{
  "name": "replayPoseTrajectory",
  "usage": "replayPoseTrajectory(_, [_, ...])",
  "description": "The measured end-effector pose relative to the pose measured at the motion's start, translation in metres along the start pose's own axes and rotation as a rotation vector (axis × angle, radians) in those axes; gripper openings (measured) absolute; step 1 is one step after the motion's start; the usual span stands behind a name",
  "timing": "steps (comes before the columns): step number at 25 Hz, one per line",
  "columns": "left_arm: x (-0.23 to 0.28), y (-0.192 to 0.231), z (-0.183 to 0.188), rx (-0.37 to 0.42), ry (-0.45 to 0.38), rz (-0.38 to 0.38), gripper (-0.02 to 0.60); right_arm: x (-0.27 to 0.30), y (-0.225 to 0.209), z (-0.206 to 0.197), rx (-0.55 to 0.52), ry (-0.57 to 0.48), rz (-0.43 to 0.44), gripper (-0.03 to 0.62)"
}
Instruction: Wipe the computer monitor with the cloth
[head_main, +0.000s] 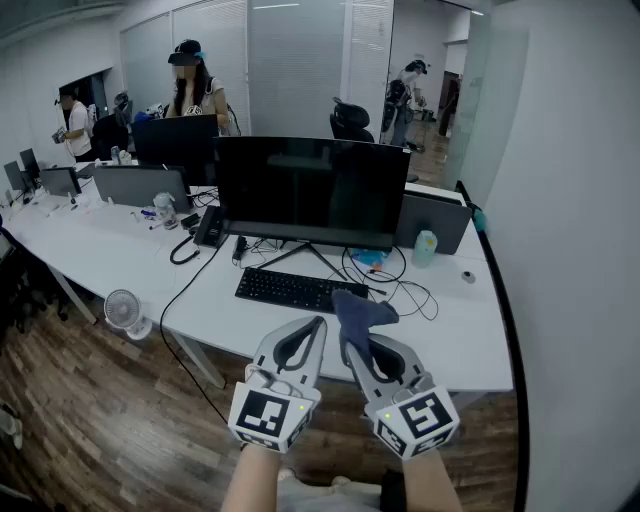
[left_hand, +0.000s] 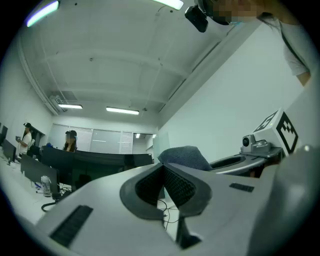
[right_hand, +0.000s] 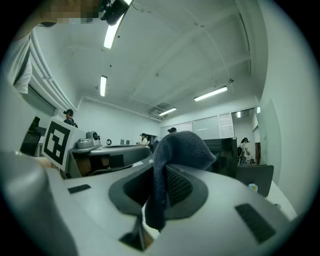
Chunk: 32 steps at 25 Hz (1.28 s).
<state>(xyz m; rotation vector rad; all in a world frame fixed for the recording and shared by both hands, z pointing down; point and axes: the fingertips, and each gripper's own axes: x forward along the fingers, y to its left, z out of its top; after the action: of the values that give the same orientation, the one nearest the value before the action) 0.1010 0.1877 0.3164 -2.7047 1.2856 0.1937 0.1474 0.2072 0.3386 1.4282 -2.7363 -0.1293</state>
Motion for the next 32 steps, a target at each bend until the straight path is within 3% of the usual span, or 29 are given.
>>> replayPoseTrajectory(8, [0.011, -0.028, 0.007, 0.02, -0.002, 0.045, 0.008, -0.027, -0.025, -0.002, 0.004, 0.003, 0.024, 0.058])
replayPoseTrajectory(13, [0.008, -0.035, -0.001, 0.04, 0.057, 0.077, 0.008, -0.033, -0.03, -0.005, 0.102, -0.036, 0.08, 0.058])
replayPoseTrajectory(16, [0.007, -0.036, -0.004, 0.046, 0.04, 0.085, 0.008, -0.031, -0.031, -0.01, 0.106, -0.03, 0.087, 0.058])
replayPoseTrajectory(23, [0.007, -0.013, -0.011, 0.039, 0.036, 0.111, 0.008, -0.012, -0.026, -0.014, 0.099, -0.021, 0.106, 0.058])
replayPoseTrajectory(32, [0.026, 0.045, -0.017, 0.031, 0.027, 0.089, 0.008, 0.044, -0.031, -0.011, 0.084, -0.026, 0.074, 0.058])
